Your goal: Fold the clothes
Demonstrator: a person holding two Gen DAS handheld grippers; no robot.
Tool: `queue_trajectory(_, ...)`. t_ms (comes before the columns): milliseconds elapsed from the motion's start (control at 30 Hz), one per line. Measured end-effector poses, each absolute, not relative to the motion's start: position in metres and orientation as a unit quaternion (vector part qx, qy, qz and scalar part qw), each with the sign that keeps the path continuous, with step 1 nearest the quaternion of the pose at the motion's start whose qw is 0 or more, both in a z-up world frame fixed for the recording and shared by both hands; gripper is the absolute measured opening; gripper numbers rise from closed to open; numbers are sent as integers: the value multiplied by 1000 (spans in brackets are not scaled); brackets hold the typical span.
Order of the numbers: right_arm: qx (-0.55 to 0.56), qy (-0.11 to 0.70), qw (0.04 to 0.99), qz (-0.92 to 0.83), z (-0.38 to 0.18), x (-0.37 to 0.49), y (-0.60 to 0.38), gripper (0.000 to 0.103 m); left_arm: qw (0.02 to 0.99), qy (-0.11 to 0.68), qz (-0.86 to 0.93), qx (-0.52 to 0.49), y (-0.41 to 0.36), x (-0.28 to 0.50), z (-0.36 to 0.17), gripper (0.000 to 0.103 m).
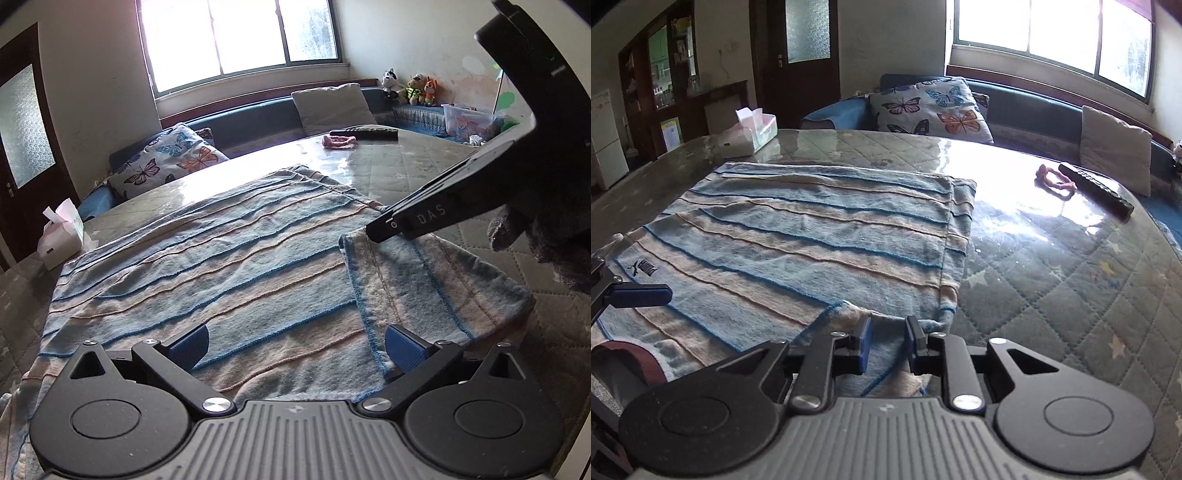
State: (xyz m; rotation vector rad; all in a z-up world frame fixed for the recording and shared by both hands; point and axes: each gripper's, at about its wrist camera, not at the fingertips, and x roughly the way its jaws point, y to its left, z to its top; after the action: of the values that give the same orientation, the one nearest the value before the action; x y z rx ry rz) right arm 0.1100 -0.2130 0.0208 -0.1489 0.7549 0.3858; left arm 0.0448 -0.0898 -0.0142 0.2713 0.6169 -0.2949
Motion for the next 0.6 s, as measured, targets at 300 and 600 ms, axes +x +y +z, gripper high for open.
queue_trajectory(300,-81,365,908,191,21,110,-202,25,946,285,-91,121,-50,37,2,103)
queue_trajectory(600,-100,367,903,199,21,106,-192,37,953,293,42,73,34,19,8,102)
